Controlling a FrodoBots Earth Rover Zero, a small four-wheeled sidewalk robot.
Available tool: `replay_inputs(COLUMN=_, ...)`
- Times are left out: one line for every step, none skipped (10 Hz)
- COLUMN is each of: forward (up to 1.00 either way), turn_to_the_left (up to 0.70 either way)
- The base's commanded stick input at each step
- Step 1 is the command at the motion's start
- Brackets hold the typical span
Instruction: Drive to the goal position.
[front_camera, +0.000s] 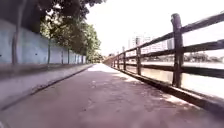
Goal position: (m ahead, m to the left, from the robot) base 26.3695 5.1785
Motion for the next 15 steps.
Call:
replay_inputs(forward=0.97, turn_to_the_left=0.01)
replay_inputs(forward=0.97, turn_to_the_left=0.01)
replay_inputs(forward=0.97, turn_to_the_left=0.01)
replay_inputs(forward=0.97, turn_to_the_left=0.01)
replay_inputs(forward=0.97, turn_to_the_left=0.01)
replay_inputs(forward=0.97, turn_to_the_left=0.01)
replay_inputs(forward=0.97, turn_to_the_left=0.01)
replay_inputs(forward=0.97, turn_to_the_left=0.01)
replay_inputs(forward=0.97, turn_to_the_left=0.01)
replay_inputs(forward=0.97, turn_to_the_left=0.01)
replay_inputs(forward=0.97, turn_to_the_left=0.01)
replay_inputs(forward=0.97, turn_to_the_left=0.01)
replay_inputs(forward=0.97, turn_to_the_left=0.01)
replay_inputs(forward=0.97, turn_to_the_left=0.01)
replay_inputs(forward=0.97, turn_to_the_left=0.01)
